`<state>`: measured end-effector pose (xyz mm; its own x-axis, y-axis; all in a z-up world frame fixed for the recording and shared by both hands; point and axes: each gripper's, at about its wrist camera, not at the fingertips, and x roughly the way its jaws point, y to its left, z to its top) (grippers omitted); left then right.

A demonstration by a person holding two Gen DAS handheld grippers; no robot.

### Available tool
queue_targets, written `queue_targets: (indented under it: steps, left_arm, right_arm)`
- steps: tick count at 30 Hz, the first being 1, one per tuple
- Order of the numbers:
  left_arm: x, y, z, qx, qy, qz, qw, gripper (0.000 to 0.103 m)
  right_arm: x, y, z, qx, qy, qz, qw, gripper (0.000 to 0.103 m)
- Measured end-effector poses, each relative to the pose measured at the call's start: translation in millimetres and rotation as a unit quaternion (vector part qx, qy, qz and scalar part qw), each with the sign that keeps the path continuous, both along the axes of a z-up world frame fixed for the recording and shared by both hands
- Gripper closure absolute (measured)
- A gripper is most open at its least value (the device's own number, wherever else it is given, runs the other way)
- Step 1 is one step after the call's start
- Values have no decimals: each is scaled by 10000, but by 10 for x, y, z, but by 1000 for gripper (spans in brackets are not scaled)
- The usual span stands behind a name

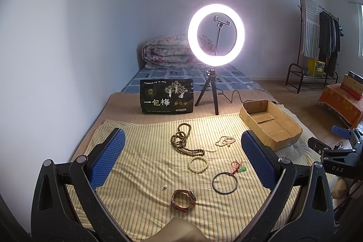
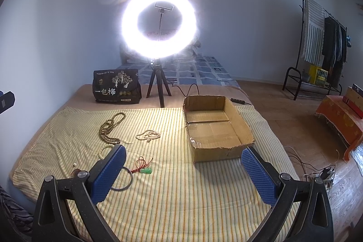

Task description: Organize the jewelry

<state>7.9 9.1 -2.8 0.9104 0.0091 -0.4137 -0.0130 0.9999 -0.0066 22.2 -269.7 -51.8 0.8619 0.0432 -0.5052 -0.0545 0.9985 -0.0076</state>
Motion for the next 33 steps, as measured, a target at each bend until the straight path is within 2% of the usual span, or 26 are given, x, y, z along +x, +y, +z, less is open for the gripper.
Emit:
queue_targets:
  steps: [10, 16, 24, 27, 30, 33]
  left_arm:
    - [57, 39, -30, 8, 86, 67, 9999, 0]
    - [141, 81, -19, 138, 156, 52, 9998, 0]
    - [439, 300, -104, 136, 586, -20, 9982, 0]
    - [569, 387, -207, 140, 800, -29, 9967, 0]
    - [709, 457, -365, 101, 1071, -135, 9941, 0]
    - [801, 497, -521, 20, 1311, -312, 9909, 0]
  right_arm:
    - [13, 3, 8, 66, 40, 49, 10000, 0]
    - [75, 31, 25, 86, 106, 138, 9998, 0]
    - [284, 210, -34, -264, 284, 509, 9979, 4]
    - [413, 327, -126, -256, 450, 757, 9958, 6]
    - [551, 459, -321, 13, 851, 1227, 9888, 6]
    - [659, 584, -571, 97, 1211, 1474, 9816, 6]
